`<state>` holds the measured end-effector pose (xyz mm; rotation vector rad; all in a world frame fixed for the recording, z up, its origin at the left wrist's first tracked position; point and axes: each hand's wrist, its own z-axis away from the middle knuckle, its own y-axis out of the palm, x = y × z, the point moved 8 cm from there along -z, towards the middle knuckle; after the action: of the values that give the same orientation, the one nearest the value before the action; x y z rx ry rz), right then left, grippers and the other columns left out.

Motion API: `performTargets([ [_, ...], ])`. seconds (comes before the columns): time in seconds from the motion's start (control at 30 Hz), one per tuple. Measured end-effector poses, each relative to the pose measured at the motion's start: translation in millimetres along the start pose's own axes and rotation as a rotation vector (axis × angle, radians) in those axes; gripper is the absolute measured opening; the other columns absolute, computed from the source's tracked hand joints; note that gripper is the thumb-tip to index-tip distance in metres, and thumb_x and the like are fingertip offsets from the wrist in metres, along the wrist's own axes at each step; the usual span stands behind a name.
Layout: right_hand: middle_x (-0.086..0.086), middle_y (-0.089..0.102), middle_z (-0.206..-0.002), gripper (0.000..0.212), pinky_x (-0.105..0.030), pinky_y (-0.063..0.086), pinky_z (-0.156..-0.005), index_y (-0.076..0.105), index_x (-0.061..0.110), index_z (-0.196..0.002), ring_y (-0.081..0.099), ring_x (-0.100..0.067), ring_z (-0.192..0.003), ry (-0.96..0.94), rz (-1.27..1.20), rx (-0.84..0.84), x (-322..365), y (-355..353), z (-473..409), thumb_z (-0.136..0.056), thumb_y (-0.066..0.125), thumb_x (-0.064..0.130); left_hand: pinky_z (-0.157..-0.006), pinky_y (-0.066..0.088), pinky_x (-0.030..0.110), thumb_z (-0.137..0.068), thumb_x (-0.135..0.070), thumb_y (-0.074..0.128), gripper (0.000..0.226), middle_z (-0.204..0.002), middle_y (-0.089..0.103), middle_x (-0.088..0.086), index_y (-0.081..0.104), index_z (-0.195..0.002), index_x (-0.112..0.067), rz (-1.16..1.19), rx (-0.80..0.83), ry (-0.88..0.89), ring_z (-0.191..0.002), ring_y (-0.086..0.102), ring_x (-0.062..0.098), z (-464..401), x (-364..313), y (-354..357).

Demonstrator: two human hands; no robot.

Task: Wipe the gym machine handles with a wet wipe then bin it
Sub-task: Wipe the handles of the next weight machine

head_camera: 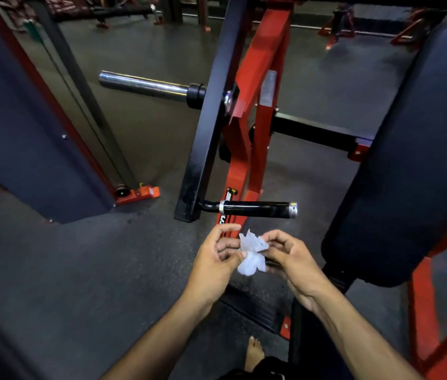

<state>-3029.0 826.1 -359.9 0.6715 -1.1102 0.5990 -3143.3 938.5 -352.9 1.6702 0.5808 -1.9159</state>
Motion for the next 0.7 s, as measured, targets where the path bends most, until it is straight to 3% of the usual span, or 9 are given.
performTargets([
  [0.13, -0.014, 0.072, -0.111, 0.036, -0.038, 0.058, -0.086, 0.062, 0.012, -0.122, 0.071, -0.028, -0.099, 0.020, 0.047, 0.185, 1, 9, -28, -0.089, 0.071, 0.001, -0.091, 0.058, 0.053, -0.099, 0.002, 0.057, 0.035, -0.107, 0.074, 0.004, 0.062, -0.115, -0.028, -0.042, -0.057, 0.011, -0.101, 0.072, 0.028, -19, 4, 2],
  [0.2, -0.009, 0.075, -0.109, 0.038, -0.036, 0.060, -0.084, 0.065, 0.010, -0.119, 0.073, -0.025, -0.099, -0.034, 0.145, 0.157, 4, 4, -40, -0.085, 0.076, 0.000, -0.090, 0.058, 0.055, -0.100, 0.003, 0.053, 0.038, -0.110, 0.072, 0.004, 0.058, -0.117, -0.031, -0.075, -0.074, 0.020, -0.101, 0.072, 0.026, -25, 7, 6],
  [0.37, -0.002, 0.077, -0.089, 0.015, -0.029, 0.057, -0.071, 0.069, 0.006, -0.092, 0.072, -0.014, -0.081, -0.093, 0.260, 0.043, 10, -32, -65, -0.082, 0.077, -0.003, -0.085, 0.058, 0.063, -0.099, 0.003, 0.053, 0.043, -0.111, 0.071, 0.008, 0.048, -0.125, -0.031, -0.010, -0.169, -0.023, -0.098, 0.073, 0.034, -44, 27, 16],
  [0.47, 0.001, 0.070, -0.075, 0.014, -0.025, 0.049, -0.064, 0.067, 0.014, -0.083, 0.060, -0.004, -0.066, -0.158, 0.443, -0.021, 32, -55, -77, -0.084, 0.072, 0.001, -0.088, 0.059, 0.058, -0.102, 0.002, 0.054, 0.042, -0.110, 0.070, 0.010, 0.046, -0.129, -0.028, 0.047, -0.172, -0.072, -0.094, 0.074, 0.031, -55, 36, 30],
  [0.57, 0.009, 0.062, -0.069, 0.016, -0.020, 0.041, -0.059, 0.061, 0.021, -0.081, 0.051, 0.002, -0.059, -0.312, 0.630, -0.144, 72, -76, -90, -0.084, 0.069, 0.007, -0.091, 0.059, 0.051, -0.102, -0.006, 0.056, 0.040, -0.108, 0.072, -0.002, 0.047, -0.128, -0.035, -0.062, -0.197, -0.061, -0.096, 0.074, 0.024, -67, 44, 28],
  [0.63, 0.012, 0.065, -0.084, 0.014, -0.019, 0.043, -0.063, 0.060, 0.023, -0.084, 0.056, 0.000, -0.071, -0.444, 0.751, -0.199, 102, -80, -95, -0.083, 0.066, 0.011, -0.092, 0.057, 0.042, -0.096, -0.012, 0.057, 0.041, -0.108, 0.070, -0.011, 0.049, -0.124, -0.041, -0.273, -0.200, -0.020, -0.100, 0.070, 0.014, -76, 43, 23],
  [0.7, 0.010, 0.066, -0.111, 0.016, -0.023, 0.045, -0.073, 0.059, 0.020, -0.091, 0.060, -0.007, -0.089, -0.559, 0.891, -0.142, 113, -71, -104, -0.083, 0.064, 0.007, -0.094, 0.052, 0.032, -0.093, -0.004, 0.058, 0.047, -0.116, 0.065, -0.013, 0.051, -0.125, -0.037, -0.457, -0.193, 0.036, -0.108, 0.062, 0.003, -85, 35, 18],
])
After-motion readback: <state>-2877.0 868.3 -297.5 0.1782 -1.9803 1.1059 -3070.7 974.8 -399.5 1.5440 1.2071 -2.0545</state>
